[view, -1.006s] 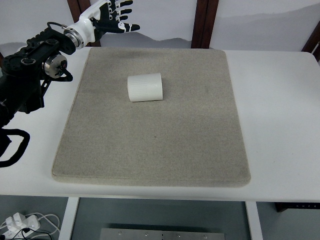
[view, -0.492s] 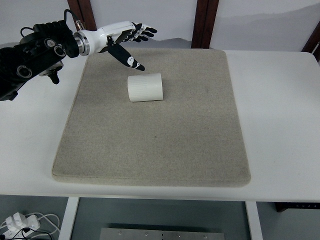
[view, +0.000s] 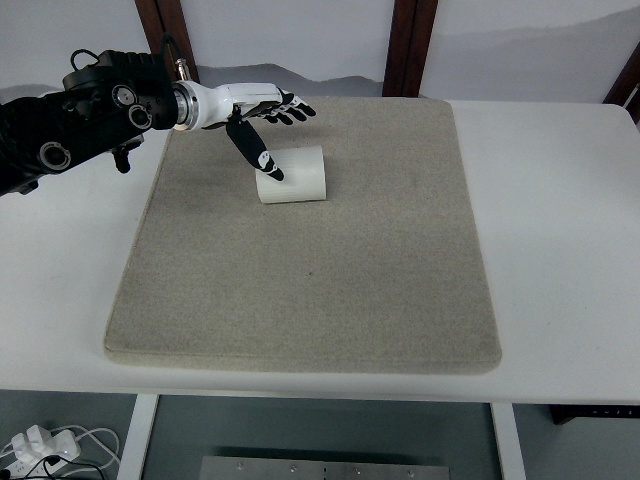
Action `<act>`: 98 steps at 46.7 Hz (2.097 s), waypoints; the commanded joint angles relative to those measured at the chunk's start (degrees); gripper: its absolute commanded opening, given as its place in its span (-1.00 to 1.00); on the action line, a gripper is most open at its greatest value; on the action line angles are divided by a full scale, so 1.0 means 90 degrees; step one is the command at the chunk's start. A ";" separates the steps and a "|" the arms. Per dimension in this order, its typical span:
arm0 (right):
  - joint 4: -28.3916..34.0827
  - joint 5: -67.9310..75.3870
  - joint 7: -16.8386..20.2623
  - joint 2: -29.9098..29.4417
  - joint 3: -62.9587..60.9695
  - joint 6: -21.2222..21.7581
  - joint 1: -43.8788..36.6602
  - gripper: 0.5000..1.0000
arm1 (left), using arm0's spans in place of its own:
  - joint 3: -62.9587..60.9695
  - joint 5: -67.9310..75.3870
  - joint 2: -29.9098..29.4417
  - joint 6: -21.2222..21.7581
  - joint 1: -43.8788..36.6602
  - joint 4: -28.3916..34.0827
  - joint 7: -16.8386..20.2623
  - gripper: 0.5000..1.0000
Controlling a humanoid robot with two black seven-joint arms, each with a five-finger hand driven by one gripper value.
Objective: Flip white cup upright
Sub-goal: 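Lower the left hand and wrap its fingers around the cup, then lift the cup with the left hand, rotating it open end up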
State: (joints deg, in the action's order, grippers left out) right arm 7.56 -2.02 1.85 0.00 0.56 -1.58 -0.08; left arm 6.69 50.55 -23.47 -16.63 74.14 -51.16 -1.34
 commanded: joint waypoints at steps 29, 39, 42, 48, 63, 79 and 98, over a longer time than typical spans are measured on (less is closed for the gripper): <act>0.0000 0.0000 0.0000 0.0000 0.0006 0.0000 -0.0001 0.81 | -0.0391 0.0057 0.0859 0.0217 -0.0073 0.0830 -0.0026 0.88; 0.0000 0.0000 0.0000 0.0000 -0.0004 0.0000 -0.0001 0.81 | -0.0538 0.0047 0.1182 0.0247 -0.0083 0.1211 -0.0007 0.82; 0.0000 0.0000 0.0000 0.0000 0.0006 0.0000 -0.0001 0.81 | -0.0548 0.0057 0.1182 0.0276 -0.0093 0.1212 -0.0007 0.77; 0.0000 0.0000 0.0000 0.0000 -0.0004 0.0000 -0.0001 0.81 | -0.0606 0.0057 0.1182 0.0286 -0.0112 0.1241 -0.0007 0.61; 0.0000 0.0000 0.0000 0.0000 -0.0004 0.0000 0.0009 0.81 | -0.0674 0.0067 0.1191 0.0305 -0.0103 0.1251 -0.0007 0.13; 0.0000 0.0000 0.0000 0.0000 -0.0004 0.0000 -0.0001 0.81 | -0.0499 -0.0079 0.1143 0.0335 -0.0034 0.1241 0.0169 -0.20; 0.0000 0.0000 0.0000 0.0000 0.0006 0.0000 -0.0001 0.81 | 0.1327 -0.0908 0.0879 0.0227 -0.0718 0.1231 0.0891 -0.19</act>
State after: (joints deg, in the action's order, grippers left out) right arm 7.56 -2.02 1.84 0.00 0.57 -1.58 -0.08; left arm 16.84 45.27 -14.92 -14.37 68.80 -40.06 5.77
